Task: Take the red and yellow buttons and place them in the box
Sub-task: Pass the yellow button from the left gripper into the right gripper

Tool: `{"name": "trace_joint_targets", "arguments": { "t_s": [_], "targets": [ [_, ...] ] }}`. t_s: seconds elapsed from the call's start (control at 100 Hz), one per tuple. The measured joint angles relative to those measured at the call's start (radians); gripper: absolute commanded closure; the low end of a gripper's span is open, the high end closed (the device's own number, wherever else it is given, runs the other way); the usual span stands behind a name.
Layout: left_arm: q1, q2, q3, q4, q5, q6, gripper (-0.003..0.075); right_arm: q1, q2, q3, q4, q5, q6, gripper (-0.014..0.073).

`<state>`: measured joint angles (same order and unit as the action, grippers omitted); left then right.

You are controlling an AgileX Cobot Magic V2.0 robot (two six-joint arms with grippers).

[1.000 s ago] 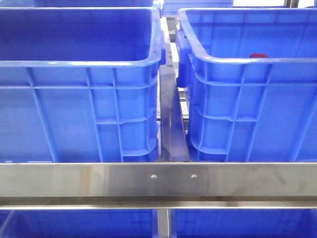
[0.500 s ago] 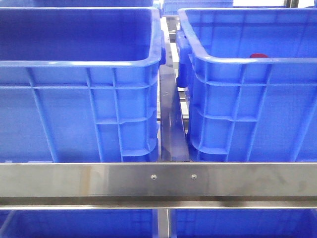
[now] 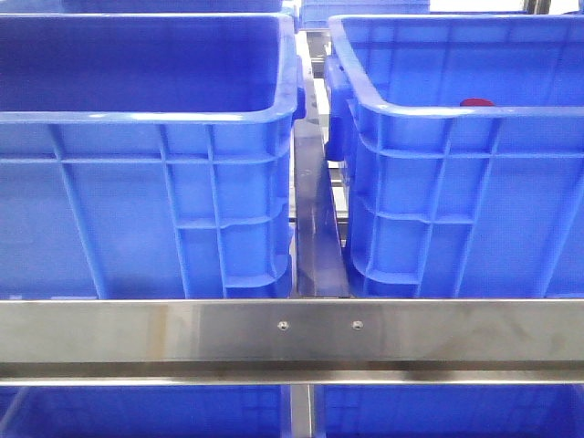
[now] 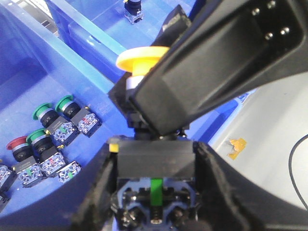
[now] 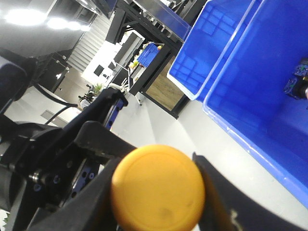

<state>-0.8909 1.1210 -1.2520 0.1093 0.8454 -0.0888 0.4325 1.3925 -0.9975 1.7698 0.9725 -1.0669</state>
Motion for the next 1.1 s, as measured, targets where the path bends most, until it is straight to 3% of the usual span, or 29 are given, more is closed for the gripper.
{"name": "trace_joint_targets", "arguments": {
  "t_s": [0.17,0.27,0.51,0.9,1.1],
  "targets": [
    [0.000,0.000,0.000,0.000,0.000,0.000,0.0242,0.000,0.000,0.000,0.000,0.000,0.003,0.0621],
    [0.000,0.000,0.000,0.000,-0.001,0.000,0.0149,0.000,0.000,0.000,0.000,-0.016,-0.012,0.0621],
    [0.000,-0.006,0.000,0.048,-0.002,-0.035,0.0142,-0.040,0.000,0.000,0.000,-0.056,-0.062,0.0621],
    [0.000,-0.131,0.073,0.407,-0.004,-0.357,0.0144,-0.236,0.000,0.000,0.000,0.009,-0.069,0.0621],
    [0.073,-0.186,0.149,0.455,-0.006,-0.438,0.0144,-0.275,0.000,0.000,0.000,0.032,-0.070,0.0621]
  ]
}}
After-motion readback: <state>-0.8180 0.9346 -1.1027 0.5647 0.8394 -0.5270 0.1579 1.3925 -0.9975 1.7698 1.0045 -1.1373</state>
